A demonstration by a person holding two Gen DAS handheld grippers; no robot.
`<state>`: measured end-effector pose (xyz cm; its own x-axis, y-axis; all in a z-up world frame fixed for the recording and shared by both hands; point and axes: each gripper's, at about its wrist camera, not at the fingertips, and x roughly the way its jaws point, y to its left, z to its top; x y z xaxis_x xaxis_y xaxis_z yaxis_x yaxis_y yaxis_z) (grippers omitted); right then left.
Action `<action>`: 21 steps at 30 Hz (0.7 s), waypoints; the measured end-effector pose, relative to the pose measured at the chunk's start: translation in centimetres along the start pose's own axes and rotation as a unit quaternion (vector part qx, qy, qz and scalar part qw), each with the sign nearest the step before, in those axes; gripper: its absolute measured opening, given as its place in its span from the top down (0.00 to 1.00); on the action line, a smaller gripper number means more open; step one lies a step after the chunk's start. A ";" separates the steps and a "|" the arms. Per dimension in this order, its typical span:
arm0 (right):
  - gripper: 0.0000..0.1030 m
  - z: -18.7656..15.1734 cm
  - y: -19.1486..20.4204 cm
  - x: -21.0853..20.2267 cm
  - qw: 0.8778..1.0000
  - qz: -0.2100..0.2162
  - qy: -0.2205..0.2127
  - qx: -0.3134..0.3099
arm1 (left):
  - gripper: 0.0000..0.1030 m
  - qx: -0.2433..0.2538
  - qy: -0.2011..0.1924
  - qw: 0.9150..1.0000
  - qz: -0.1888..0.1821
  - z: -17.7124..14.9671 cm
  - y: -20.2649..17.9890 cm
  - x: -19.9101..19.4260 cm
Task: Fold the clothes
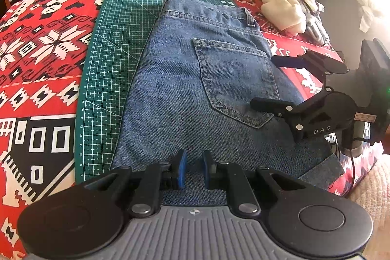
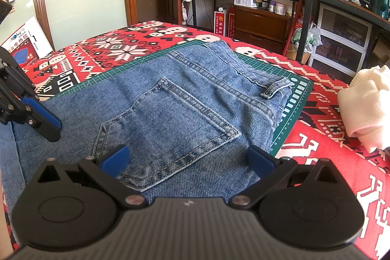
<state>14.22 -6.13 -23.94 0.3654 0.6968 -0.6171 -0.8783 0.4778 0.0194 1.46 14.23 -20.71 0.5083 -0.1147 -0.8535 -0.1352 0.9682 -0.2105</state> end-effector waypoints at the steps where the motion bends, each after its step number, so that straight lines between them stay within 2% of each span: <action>1: 0.00 0.0 0.0 0.0 1.000 0.000 0.000 0.000 | 0.86 0.000 0.000 1.000 0.001 0.0 0.0 0.0; 5: 0.00 0.0 0.1 0.0 1.000 -0.002 0.000 0.000 | 0.85 -0.004 0.000 1.000 0.003 0.1 -0.1 0.1; 15: 0.00 0.0 0.1 0.1 1.000 -0.002 0.000 0.002 | 0.68 0.014 0.001 1.000 0.006 -0.1 -1.3 0.2; 21: 0.00 0.0 0.2 0.2 1.000 -0.007 0.001 0.001 | 0.62 0.020 -0.004 1.000 0.010 0.0 -1.7 0.1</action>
<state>14.13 -5.89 -24.00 0.3770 0.6890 -0.6190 -0.8728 0.4880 0.0117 1.71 12.56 -20.42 0.5126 -0.0939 -0.8535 -0.1113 0.9784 -0.1745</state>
